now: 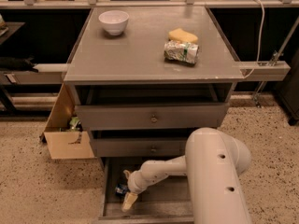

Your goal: Pick pepsi can from bottom drawer and place on counter

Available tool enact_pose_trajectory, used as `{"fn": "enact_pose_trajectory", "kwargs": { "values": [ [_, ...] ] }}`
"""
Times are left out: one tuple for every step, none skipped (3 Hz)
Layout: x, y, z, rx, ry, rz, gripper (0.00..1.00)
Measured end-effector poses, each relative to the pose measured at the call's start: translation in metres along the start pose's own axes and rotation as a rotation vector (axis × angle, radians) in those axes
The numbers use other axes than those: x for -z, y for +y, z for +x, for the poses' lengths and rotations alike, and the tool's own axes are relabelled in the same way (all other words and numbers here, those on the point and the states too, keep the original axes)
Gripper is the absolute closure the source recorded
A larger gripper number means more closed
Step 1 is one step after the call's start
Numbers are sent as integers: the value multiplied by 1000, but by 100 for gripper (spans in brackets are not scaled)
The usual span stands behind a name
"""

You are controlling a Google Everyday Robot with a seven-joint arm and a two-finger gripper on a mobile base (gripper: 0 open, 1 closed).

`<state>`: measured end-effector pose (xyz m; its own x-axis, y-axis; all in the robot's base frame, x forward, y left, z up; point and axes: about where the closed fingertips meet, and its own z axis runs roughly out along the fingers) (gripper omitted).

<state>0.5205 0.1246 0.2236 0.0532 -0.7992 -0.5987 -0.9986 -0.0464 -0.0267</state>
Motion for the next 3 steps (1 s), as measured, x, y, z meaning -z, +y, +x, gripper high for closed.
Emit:
{"fn": "enact_pose_trajectory", "kwargs": {
  "values": [
    [-19, -5, 15, -26, -16, 11, 0],
    [-35, -10, 30, -56, -27, 9, 0],
    [-48, -16, 42, -88, -35, 7, 0]
  ]
}}
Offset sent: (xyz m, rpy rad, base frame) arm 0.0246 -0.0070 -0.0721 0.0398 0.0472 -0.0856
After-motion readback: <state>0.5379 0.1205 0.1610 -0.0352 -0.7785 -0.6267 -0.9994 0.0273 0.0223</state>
